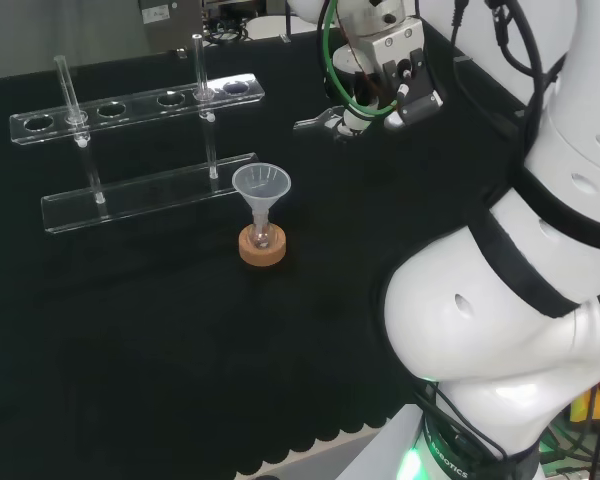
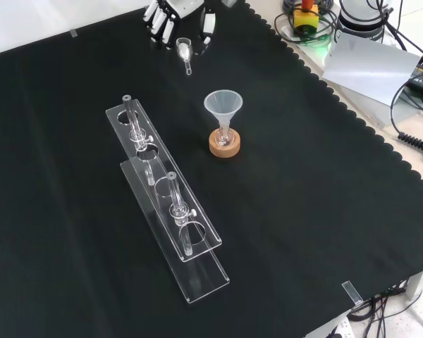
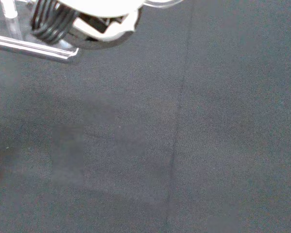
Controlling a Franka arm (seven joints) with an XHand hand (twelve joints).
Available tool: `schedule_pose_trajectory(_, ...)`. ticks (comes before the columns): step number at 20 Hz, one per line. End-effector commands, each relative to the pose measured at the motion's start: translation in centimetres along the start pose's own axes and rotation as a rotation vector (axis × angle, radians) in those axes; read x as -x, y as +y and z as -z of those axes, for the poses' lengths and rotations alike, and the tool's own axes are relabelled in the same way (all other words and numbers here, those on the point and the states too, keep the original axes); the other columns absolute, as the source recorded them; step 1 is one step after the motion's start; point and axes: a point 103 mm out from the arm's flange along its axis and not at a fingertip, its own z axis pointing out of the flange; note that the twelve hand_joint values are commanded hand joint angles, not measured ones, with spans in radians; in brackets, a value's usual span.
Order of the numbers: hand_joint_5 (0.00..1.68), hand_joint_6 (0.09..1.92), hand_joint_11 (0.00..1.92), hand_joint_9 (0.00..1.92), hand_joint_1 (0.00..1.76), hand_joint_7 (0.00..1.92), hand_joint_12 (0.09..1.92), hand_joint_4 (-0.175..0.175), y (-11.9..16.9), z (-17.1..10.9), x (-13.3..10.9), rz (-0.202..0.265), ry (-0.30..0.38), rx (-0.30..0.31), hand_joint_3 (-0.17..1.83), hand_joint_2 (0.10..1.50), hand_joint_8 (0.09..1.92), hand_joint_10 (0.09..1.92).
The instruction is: Pour all the NaCl from the weighing funnel into the round-bottom flask.
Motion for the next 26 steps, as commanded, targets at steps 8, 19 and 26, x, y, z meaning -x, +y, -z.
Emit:
schedule_pose_trajectory(8, 1.11, 0.97, 0.50, 0.82, 1.08, 0.57, 1.27, 0.175, -3.8, 0.6, -2.9, 0.033, -0.031, -0.048, 0.70, 0.71, 0.67, 0.51)
schedule_pose_trajectory(19, 1.12, 0.97, 0.50, 0.82, 1.08, 0.57, 1.27, 0.175, -3.8, 0.4, -4.8, 0.076, -0.112, -0.094, 0.71, 0.70, 0.67, 0.50)
schedule_pose_trajectory(26, 1.12, 0.97, 0.50, 0.82, 1.08, 0.57, 1.27, 0.175, -3.1, 0.4, -5.4, 0.091, -0.162, -0.123, 0.71, 0.70, 0.67, 0.50)
